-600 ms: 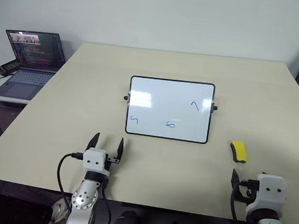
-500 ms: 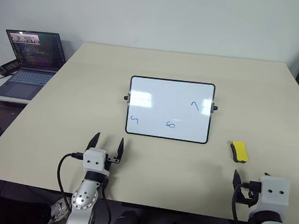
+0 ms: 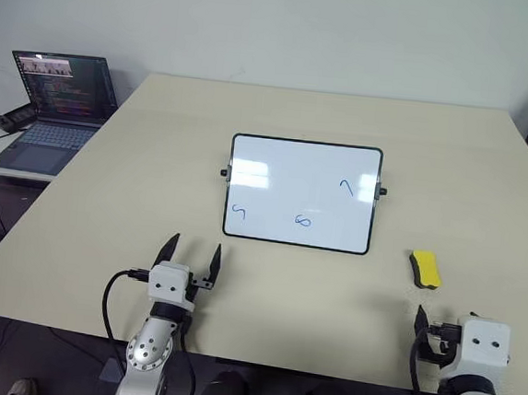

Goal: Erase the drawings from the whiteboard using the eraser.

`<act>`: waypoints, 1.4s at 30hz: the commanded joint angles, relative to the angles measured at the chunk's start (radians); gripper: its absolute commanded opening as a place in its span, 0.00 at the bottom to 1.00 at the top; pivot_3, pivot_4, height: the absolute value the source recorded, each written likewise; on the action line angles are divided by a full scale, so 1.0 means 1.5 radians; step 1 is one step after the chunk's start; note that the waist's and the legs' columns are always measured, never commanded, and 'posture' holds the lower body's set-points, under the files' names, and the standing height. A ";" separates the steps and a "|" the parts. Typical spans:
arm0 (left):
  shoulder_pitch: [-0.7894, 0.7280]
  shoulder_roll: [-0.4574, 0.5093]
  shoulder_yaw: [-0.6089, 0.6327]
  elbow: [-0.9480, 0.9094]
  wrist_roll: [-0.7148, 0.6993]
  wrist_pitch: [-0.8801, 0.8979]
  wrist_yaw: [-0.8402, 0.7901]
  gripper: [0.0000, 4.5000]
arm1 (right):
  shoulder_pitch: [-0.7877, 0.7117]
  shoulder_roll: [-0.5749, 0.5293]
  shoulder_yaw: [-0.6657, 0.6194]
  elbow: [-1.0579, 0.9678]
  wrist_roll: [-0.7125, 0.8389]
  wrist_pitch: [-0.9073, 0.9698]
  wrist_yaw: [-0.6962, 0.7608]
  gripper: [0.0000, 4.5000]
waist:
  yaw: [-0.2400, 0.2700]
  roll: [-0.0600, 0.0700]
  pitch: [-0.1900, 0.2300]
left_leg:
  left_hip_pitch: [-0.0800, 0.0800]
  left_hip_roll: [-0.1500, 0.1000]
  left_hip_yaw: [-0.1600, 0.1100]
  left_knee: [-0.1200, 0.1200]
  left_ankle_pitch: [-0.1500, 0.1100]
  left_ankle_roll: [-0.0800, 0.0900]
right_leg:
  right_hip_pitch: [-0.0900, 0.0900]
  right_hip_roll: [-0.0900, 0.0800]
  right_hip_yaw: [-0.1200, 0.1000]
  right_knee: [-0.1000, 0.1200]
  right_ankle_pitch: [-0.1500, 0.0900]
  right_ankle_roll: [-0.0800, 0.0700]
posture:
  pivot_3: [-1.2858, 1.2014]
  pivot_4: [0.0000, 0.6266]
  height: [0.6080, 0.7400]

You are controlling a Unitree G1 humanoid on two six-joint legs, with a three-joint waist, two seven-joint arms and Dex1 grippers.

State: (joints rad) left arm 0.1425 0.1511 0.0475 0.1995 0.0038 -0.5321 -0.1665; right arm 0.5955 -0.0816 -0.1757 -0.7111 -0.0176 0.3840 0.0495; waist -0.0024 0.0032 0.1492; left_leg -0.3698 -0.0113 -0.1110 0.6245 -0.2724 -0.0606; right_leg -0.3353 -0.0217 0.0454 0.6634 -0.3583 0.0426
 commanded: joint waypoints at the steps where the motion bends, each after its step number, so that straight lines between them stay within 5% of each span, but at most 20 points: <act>1: 0.002 0.000 -0.018 0.023 0.013 0.011 -0.007 1.00 | 0.008 0.001 -0.016 0.002 0.016 -0.045 0.011 0.99 | 0.000 0.001 0.000 | 0.000 0.000 0.000 0.000 0.000 0.000 | 0.000 0.000 0.000 0.000 0.000 0.000 | 0.52 0.24 1.00; 5: 0.003 -0.007 -0.055 -0.007 0.030 0.006 -0.022 1.00 | 0.012 0.002 -0.021 -0.007 0.019 -0.047 0.014 0.99 | 0.001 0.001 0.000 | -0.001 0.000 0.000 0.000 0.000 0.000 | -0.001 0.000 0.000 0.000 0.000 0.000 | 0.52 0.24 1.00; 8: -0.105 0.045 -0.059 -0.224 -0.029 0.232 -0.079 1.00 | 0.009 -0.006 -0.027 -0.055 0.020 -0.015 0.016 0.99 | 0.005 0.000 0.005 | -0.003 -0.001 -0.001 0.000 0.000 0.000 | -0.001 0.000 -0.001 0.000 0.000 0.000 | 0.52 0.24 1.00; 9: -0.150 0.063 -0.062 -0.257 -0.074 0.297 -0.116 1.00 | 0.003 -0.010 -0.036 -0.071 0.026 0.006 0.016 0.99 | 0.005 -0.006 0.010 | -0.005 -0.001 -0.002 0.002 0.001 -0.001 | -0.002 0.000 -0.002 0.002 0.000 0.000 | 0.52 0.24 1.00; 12: -0.230 0.095 -0.088 -0.264 -0.169 0.392 -0.229 1.00 | -0.029 -0.020 -0.059 -0.111 0.050 0.081 0.018 0.99 | -0.003 -0.012 0.009 | -0.015 0.001 -0.002 0.003 0.006 -0.008 | -0.011 0.002 -0.003 0.009 0.002 -0.002 | 0.52 0.24 1.00; 18: -0.332 0.109 -0.132 -0.241 -0.259 0.482 -0.379 1.00 | -0.163 -0.044 -0.104 -0.161 0.094 0.255 0.009 0.99 | -0.025 -0.011 0.011 | -0.012 0.000 0.003 0.001 0.005 -0.007 | -0.012 0.002 -0.001 0.010 0.002 -0.003 | 0.52 0.24 1.00; 31: -0.464 0.131 -0.213 -0.094 -0.279 0.483 -0.694 1.00 | -0.475 -0.071 -0.156 -0.089 0.166 0.577 0.009 0.99 | -0.020 -0.011 0.011 | -0.014 -0.001 0.002 0.003 0.005 -0.007 | -0.012 0.002 -0.002 0.011 0.002 -0.004 | 0.52 0.24 1.00; 42: -0.518 0.108 -0.250 0.110 -0.163 0.270 -0.772 1.00 | -0.515 -0.079 -0.176 -0.014 0.178 0.600 0.024 0.99 | -0.020 -0.011 0.011 | -0.014 -0.002 0.002 0.003 0.005 -0.006 | -0.012 0.002 -0.002 0.012 0.002 -0.004 | 0.52 0.24 1.00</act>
State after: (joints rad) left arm -0.6169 0.3233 -0.3287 0.3568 -0.2503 -0.0787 -1.3136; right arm -0.1773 -0.1906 -0.4338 -0.7184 0.2407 1.2991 0.0791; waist -0.0324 -0.0137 0.1652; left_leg -0.3911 -0.0139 -0.1080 0.6293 -0.2643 -0.0693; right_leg -0.3537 -0.0183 0.0424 0.6806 -0.3557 0.0369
